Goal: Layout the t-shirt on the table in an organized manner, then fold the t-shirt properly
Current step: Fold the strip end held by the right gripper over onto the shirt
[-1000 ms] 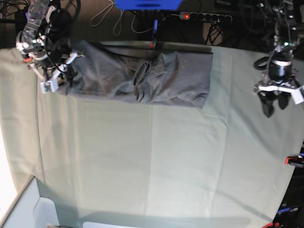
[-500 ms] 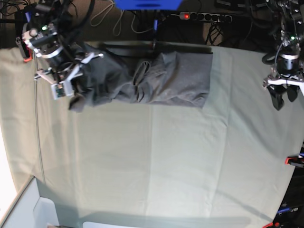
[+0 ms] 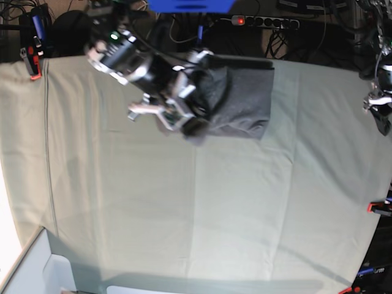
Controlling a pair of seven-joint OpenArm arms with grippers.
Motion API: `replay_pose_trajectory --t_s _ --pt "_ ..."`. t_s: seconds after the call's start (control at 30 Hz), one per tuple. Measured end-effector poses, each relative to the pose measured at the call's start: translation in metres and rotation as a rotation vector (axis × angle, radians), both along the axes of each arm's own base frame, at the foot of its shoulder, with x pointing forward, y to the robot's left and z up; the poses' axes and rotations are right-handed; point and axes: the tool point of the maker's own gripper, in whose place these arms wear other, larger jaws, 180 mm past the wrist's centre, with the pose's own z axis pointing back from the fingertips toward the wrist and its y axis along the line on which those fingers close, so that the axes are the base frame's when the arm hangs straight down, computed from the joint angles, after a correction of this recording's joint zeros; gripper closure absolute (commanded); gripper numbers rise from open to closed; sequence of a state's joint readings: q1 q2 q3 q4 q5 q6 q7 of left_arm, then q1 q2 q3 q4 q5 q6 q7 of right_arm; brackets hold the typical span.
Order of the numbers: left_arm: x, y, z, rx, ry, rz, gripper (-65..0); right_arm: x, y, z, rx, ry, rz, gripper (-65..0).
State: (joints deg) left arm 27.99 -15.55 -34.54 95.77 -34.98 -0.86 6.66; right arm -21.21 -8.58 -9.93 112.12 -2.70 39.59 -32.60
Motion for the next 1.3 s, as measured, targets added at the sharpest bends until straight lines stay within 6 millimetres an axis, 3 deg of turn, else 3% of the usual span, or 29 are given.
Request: replay_pose_trajectory --t_s 0.07,0.3,0.53,0.63,0.87,1.07,1.3 --pt "-0.003 0.0 -0.002 0.0 0.011 -0.001 -35.6 0.004 0.021 0.004 0.023 -0.016 0.06 0.0" --pt "-0.015 -0.001 -0.01 -0.003 0.045 -0.002 -35.6 0.006 0.068 -0.004 0.029 -0.015 0.214 0.0" --pt "-0.017 -0.001 -0.012 -0.005 0.053 -0.002 -35.6 -0.003 0.107 -0.032 0.0 0.04 0.368 0.0" --pt "-0.018 -0.002 -0.013 -0.005 0.054 -0.001 -35.6 0.004 0.108 -0.043 -0.024 0.06 0.385 0.0" --pt "-0.024 -0.002 -0.017 -0.008 0.071 0.0 -35.6 0.026 0.108 -0.039 -0.049 0.025 0.389 0.0" --pt "-0.023 -0.002 -0.016 -0.007 0.069 -0.001 -35.6 0.029 0.106 -0.056 -0.074 0.066 0.399 -0.6" --pt "-0.023 -0.002 -0.017 -0.009 0.068 0.0 -35.6 0.032 0.106 -0.059 -0.084 0.072 0.401 -17.3"
